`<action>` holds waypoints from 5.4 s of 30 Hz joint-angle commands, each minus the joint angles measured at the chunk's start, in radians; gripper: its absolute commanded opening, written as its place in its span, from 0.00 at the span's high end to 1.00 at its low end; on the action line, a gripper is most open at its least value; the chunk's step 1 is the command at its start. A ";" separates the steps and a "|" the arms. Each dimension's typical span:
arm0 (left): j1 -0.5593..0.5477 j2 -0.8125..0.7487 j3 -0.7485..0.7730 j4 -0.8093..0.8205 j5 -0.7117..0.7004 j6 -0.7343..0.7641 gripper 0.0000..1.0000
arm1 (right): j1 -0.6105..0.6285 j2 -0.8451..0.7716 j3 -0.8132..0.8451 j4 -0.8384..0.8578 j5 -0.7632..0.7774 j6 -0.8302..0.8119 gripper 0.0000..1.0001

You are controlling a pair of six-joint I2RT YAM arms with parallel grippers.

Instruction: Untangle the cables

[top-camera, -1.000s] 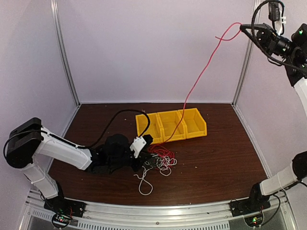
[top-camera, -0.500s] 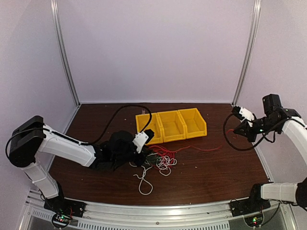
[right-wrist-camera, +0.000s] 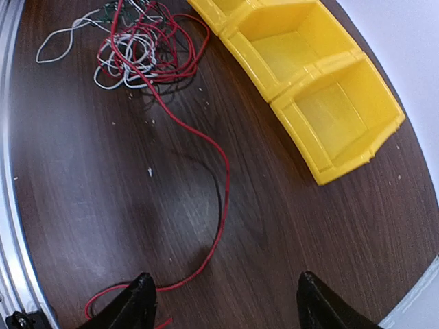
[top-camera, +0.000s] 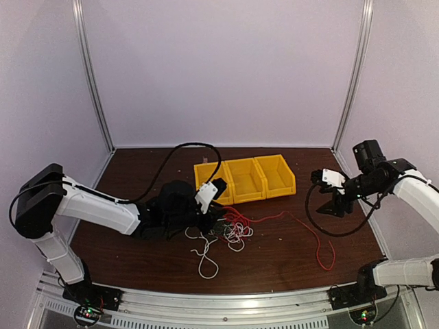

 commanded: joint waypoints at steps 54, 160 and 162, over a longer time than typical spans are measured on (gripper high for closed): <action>0.014 0.274 0.096 0.197 0.045 -0.036 0.70 | 0.500 0.262 0.514 0.179 -0.152 0.284 1.00; -0.076 -0.078 -0.260 0.113 -0.124 -0.145 0.41 | 0.148 0.922 0.506 0.683 -0.059 0.817 1.00; -0.076 -0.075 -0.260 0.118 -0.122 -0.145 0.41 | 0.155 0.896 0.503 0.697 -0.081 0.836 1.00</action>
